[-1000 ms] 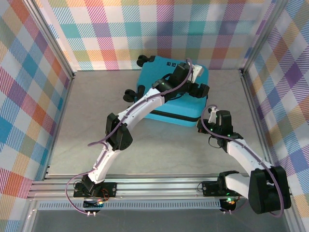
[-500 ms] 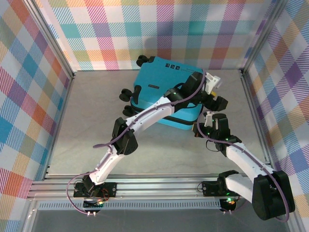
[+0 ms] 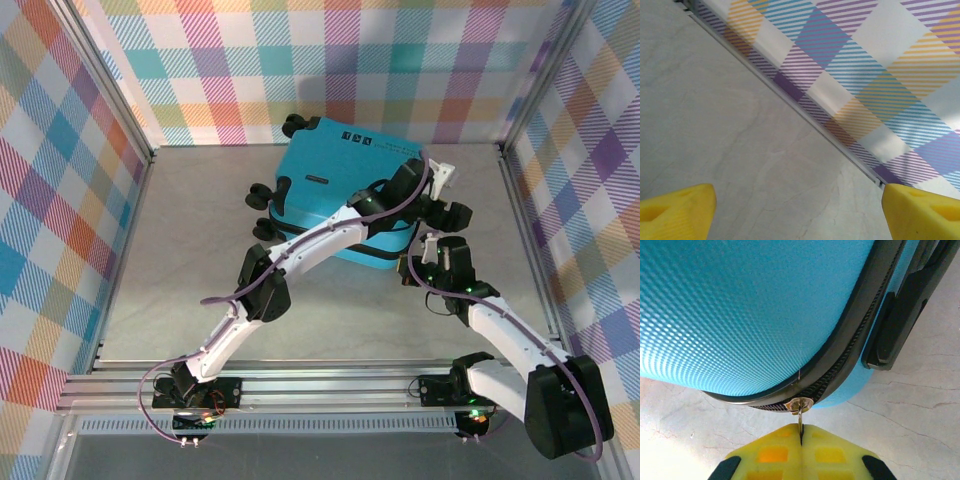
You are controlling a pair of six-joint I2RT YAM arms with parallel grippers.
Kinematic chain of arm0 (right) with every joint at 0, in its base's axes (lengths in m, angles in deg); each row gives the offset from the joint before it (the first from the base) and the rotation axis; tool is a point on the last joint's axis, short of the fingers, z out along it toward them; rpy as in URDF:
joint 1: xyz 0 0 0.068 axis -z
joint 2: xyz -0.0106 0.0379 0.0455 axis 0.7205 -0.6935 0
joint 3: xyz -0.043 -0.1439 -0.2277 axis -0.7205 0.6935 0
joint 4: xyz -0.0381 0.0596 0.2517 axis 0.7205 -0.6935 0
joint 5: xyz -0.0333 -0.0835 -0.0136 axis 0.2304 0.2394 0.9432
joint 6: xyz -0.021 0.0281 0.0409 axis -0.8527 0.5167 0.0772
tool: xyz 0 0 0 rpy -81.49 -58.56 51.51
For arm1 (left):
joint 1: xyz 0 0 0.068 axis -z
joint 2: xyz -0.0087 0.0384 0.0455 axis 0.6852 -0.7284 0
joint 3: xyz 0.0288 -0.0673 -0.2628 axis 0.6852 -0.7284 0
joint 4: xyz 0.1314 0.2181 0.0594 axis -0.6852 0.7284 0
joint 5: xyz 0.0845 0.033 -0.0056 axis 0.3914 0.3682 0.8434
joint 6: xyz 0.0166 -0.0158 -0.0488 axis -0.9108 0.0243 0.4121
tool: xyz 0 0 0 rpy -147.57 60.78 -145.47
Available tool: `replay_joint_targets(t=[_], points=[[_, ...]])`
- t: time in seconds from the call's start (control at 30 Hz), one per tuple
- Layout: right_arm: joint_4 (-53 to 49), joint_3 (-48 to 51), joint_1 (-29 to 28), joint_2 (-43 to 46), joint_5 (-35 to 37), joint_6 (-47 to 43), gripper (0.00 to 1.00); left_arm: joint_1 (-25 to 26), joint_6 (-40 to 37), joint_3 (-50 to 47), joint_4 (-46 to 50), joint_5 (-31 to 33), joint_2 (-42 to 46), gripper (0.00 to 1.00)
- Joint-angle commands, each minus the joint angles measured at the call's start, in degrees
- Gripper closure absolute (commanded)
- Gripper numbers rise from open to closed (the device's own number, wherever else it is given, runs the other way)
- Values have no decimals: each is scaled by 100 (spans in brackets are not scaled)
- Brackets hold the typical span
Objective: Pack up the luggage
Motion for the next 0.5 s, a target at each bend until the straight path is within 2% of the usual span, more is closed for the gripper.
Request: replay_joint_targets(t=[0.0,0.27,0.47], points=[[74,-290,62,144,416,-144,100,-69,216,-18,1341,1116,-30,15],[-73,-614,496,-369,948,-206,100,-89,386,-391,1614,1460,161,17],[54,-840,829,-681,1087,-250,100,-123,514,-838,1470,1460,371,18]])
